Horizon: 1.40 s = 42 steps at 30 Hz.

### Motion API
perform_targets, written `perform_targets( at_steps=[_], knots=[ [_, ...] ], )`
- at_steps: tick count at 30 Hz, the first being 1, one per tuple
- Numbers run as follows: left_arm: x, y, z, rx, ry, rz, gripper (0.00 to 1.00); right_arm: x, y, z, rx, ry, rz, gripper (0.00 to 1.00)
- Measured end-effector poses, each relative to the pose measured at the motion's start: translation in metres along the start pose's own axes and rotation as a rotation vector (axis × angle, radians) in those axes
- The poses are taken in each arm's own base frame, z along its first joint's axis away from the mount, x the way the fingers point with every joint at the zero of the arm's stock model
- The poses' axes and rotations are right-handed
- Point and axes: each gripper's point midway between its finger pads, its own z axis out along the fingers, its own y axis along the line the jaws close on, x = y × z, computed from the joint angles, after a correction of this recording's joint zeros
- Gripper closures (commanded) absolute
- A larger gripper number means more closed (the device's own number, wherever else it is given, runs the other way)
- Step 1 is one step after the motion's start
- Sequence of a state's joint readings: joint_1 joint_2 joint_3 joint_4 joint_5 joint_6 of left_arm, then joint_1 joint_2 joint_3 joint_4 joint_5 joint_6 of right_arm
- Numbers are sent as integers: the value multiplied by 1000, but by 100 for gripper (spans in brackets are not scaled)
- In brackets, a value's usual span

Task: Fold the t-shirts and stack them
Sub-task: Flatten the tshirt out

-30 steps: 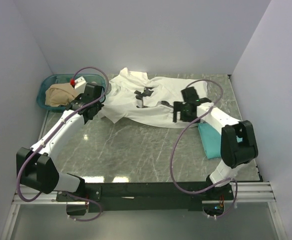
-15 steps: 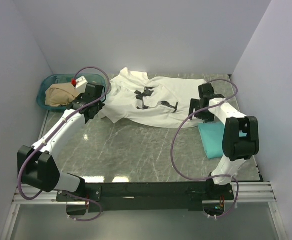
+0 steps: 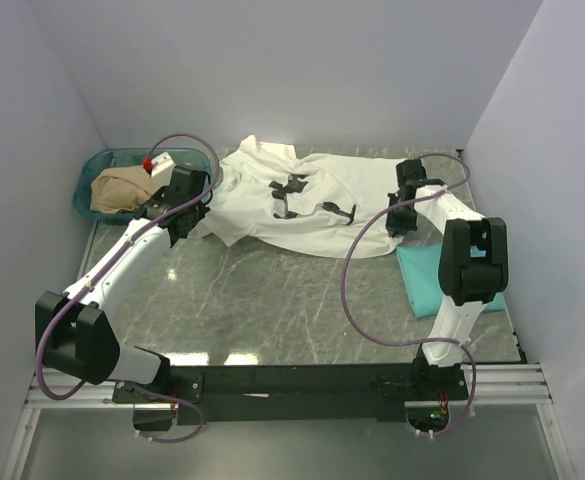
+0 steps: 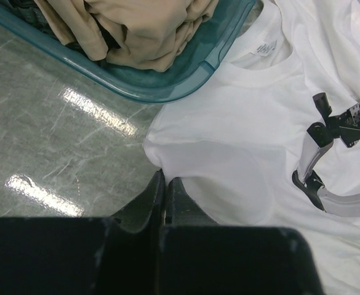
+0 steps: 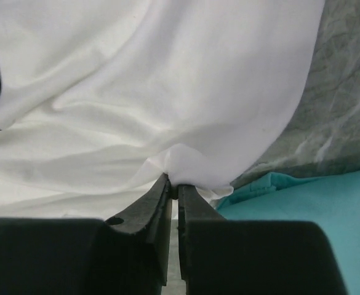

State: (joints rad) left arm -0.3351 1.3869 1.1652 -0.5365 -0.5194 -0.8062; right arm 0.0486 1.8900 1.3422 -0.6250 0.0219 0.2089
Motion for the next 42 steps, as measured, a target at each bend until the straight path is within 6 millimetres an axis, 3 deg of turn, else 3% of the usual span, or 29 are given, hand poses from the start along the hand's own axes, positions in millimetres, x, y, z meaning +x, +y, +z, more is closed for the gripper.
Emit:
perform_targets(
  at_steps=[2,7,10,13,15,16,17,21,27,30,34,37,42],
  knots=[
    [0,0,0,2,0,-1,99,-3,-1,-10,3,-16,10,100],
    [3,1,-6,28,9,-10,99,-1,-9,-59,28,-76,62,100],
    [9,5,-12,46,23,-13,99,13,-20,-88,64,-114,94,100],
    [14,10,-15,51,32,-19,99,37,-36,-103,128,-104,121,98],
    [20,13,-16,51,43,-25,99,49,-43,-102,163,-79,133,87],
    [24,16,-16,49,51,-24,99,55,-46,-99,178,-63,138,77],
    [27,18,-16,48,59,-23,99,61,-48,-95,193,-46,145,58],
    [38,24,-14,35,81,-12,99,77,-55,-86,233,-8,165,40],
    [47,27,-15,53,104,-9,99,85,-54,-92,195,-64,229,38],
    [49,26,-15,64,108,-12,99,95,-55,-95,176,-83,265,44],
    [54,24,-13,83,115,-14,99,119,-53,-84,152,-38,280,57],
    [58,24,-13,91,125,-11,99,138,-48,-75,118,17,280,58],
    [58,23,-12,95,125,-9,99,152,-43,-67,87,56,283,58]
  ],
)
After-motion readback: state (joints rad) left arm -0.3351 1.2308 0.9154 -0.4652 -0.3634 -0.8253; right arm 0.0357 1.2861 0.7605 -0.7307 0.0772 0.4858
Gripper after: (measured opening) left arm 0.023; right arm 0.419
